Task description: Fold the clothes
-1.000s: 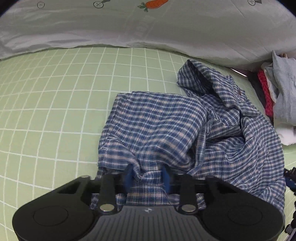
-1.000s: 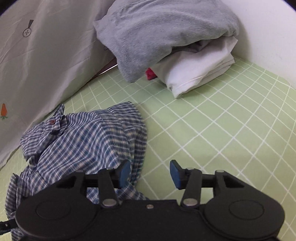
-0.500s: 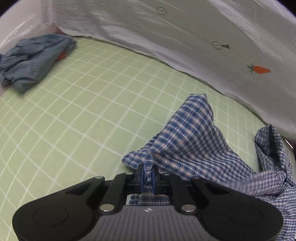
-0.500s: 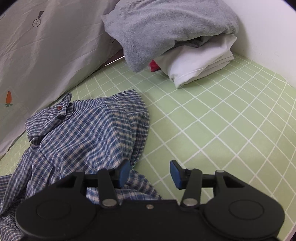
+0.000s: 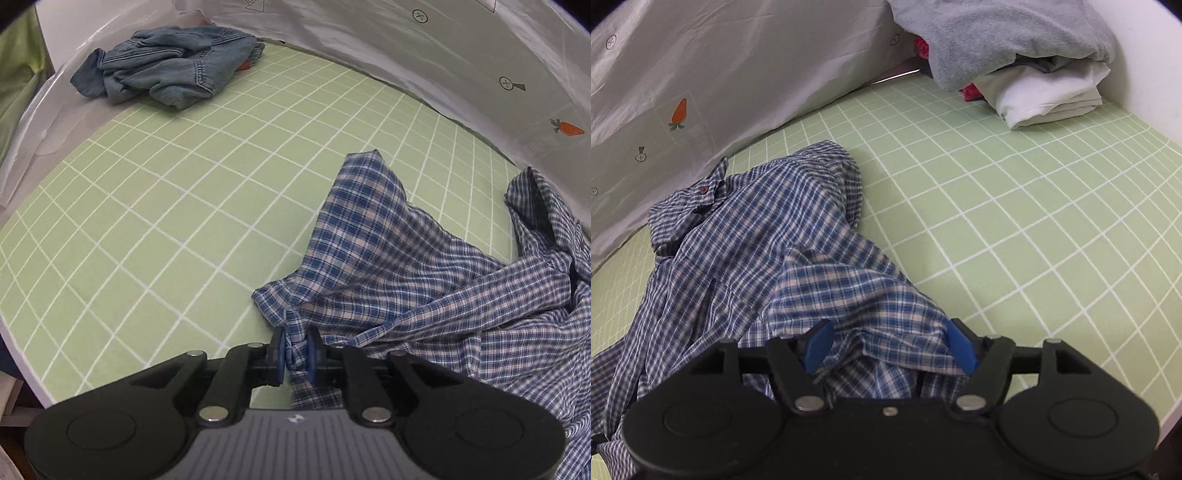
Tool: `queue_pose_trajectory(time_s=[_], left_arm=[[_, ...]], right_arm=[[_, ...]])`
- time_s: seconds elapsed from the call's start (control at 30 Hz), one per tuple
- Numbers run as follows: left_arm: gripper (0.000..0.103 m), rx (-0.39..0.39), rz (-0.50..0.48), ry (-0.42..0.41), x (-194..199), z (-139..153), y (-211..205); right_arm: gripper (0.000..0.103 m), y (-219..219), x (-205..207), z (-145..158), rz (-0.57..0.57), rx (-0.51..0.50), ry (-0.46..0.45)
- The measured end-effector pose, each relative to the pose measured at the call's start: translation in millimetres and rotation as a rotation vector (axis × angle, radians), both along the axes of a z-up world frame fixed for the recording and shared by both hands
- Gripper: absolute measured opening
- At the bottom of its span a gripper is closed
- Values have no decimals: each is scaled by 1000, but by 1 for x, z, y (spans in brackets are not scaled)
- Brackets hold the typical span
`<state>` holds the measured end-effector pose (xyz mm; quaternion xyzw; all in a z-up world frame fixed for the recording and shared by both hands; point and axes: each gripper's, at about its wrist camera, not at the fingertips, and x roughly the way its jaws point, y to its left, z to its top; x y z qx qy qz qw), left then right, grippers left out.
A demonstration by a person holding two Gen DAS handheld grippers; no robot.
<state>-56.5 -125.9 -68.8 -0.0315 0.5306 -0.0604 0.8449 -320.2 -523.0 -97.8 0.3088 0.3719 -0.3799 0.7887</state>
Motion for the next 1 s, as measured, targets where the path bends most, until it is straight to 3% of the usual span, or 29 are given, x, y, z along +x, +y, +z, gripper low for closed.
queue_pose_trajectory(time_s=[0.17,0.27,0.47,0.57,0.63,0.7,0.73,0.77,0.9,1.0], left_arm=[[43,-5,-57,-60,6,19,6],[52,-1,-95,-110,14,33,0],[56,-31,-159,-129,34,42,-33],[56,-35,-208,-121,38,41,-54],[57,-34,-228,-111,39,37,-67],[57,-34,-249,-101,39,34,-80],[57,-35,-252,-95,40,32,-87],[57,-38,-255,-91,42,31,-93],[58,-46,-286,-83,48,29,-122],[61,-62,-319,-78,53,27,-146]], right_arm=[[77,15,9,-7,-23,-11,51],[81,17,13,-12,-34,-22,85],[81,11,25,-27,-8,-30,163],[58,4,33,-30,41,-56,164],[49,-5,38,-30,72,-67,154],[22,-19,43,-28,81,-82,138],[17,-29,46,-26,77,-88,133],[6,-41,50,-23,72,-102,124],[0,-101,76,2,67,-270,139],[0,-141,87,23,62,-281,87]])
